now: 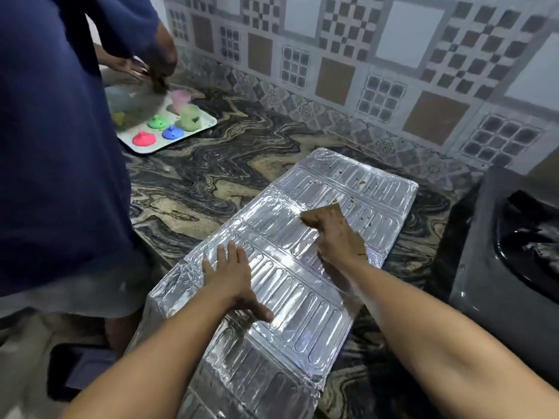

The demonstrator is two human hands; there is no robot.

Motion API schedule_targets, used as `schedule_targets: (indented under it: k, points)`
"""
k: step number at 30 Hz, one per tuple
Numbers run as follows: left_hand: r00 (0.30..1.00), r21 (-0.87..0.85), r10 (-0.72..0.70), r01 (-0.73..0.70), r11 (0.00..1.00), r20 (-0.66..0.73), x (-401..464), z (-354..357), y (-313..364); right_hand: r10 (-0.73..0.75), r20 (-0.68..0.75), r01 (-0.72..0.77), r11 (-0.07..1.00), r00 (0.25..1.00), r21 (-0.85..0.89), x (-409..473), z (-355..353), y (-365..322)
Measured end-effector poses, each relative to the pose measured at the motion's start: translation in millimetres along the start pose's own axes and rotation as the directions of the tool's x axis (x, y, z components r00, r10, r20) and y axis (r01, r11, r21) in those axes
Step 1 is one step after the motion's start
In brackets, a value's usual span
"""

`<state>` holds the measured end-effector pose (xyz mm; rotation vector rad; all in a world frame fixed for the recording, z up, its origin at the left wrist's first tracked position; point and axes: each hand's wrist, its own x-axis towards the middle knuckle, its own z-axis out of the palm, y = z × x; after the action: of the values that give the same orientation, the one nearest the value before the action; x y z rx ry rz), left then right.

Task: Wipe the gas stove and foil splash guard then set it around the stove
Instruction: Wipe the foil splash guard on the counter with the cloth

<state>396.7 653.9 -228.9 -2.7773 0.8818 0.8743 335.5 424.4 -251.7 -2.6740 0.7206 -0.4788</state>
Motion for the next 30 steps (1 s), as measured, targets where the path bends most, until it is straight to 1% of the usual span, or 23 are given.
schedule_targets:
  k: [1,2,3,4,5,6,7,8,9,10,12,15,18,21,22,23,25,27,28,30]
  points:
    - [1.0,0.005,0.002,-0.002,1.0,-0.005,0,0,0,0.031,-0.021,-0.031,0.999,0.999,0.021,1,-5,-4]
    - [1.0,0.005,0.001,-0.001,1.0,-0.009,1,1,-1,0.015,-0.051,-0.012,0.998,0.999,0.069,2,-4,-11]
    - [1.0,0.002,-0.002,0.002,1.0,-0.01,1,1,-1,-0.057,-0.067,0.065,0.989,0.996,0.133,1,-2,-23]
    - [1.0,-0.002,-0.004,0.003,1.0,-0.009,2,2,-1,-0.165,-0.036,0.168,0.972,0.986,0.163,-3,0,-37]
    - [1.0,-0.004,-0.006,0.006,1.0,-0.008,2,2,-1,-0.283,0.028,0.275,0.949,0.959,0.152,-9,5,-52]
    - [1.0,-0.003,-0.007,0.007,1.0,-0.006,1,1,-1,-0.368,0.131,0.353,0.927,0.921,0.123,-12,11,-63]
    - [1.0,-0.002,-0.009,0.009,1.0,-0.003,1,0,0,-0.393,0.232,0.381,0.919,0.89,0.098,-10,17,-69]
    - [1.0,-0.001,-0.012,0.012,1.0,0.001,0,0,0,-0.386,0.315,0.381,0.921,0.867,0.081,-4,24,-68]
    - [1.0,0.002,-0.012,0.012,1.0,0.004,0,-1,0,-0.384,0.354,0.382,0.921,0.853,0.08,3,30,-65]
    - [1.0,0.004,-0.011,0.011,1.0,0.008,0,-2,0,-0.387,0.359,0.376,0.921,0.849,0.102,10,33,-62]
    - [1.0,0.007,-0.007,0.007,1.0,0.011,-1,-1,0,-0.365,0.309,0.345,0.931,0.878,0.12,26,32,-54]
    - [1.0,0.006,-0.004,0.004,1.0,0.004,-3,0,-1,-0.279,0.264,0.284,0.959,0.923,0.024,56,34,-39]
    - [1.0,0.007,-0.005,0.005,1.0,-0.008,-4,1,-1,-0.252,0.248,0.263,0.965,0.935,-0.015,79,43,-36]
    - [1.0,-0.011,-0.008,0.008,1.0,-0.014,-4,1,-1,-0.228,0.172,0.239,0.97,0.958,-0.048,86,48,-47]
    - [1.0,-0.021,-0.012,0.012,1.0,-0.013,-5,0,-1,-0.219,0.177,0.232,0.971,0.96,-0.054,82,49,-54]
    - [1.0,-0.027,-0.016,0.016,1.0,-0.014,-5,0,0,-0.236,0.212,0.252,0.967,0.948,-0.049,76,51,-63]
    - [1.0,-0.023,-0.021,0.021,1.0,-0.014,-5,-1,1,-0.352,0.32,0.359,0.933,0.88,0.04,57,58,-80]
    - [1.0,-0.017,-0.026,0.026,1.0,-0.01,-4,-1,2,-0.445,0.367,0.432,0.894,0.817,0.123,47,63,-86]
    - [1.0,-0.014,-0.028,0.028,0.999,-0.01,-4,-1,1,-0.454,0.378,0.432,0.89,0.807,0.145,50,64,-85]
    - [1.0,-0.015,-0.027,0.027,1.0,-0.009,-3,0,0,-0.415,0.37,0.383,0.91,0.831,0.161,64,63,-79]
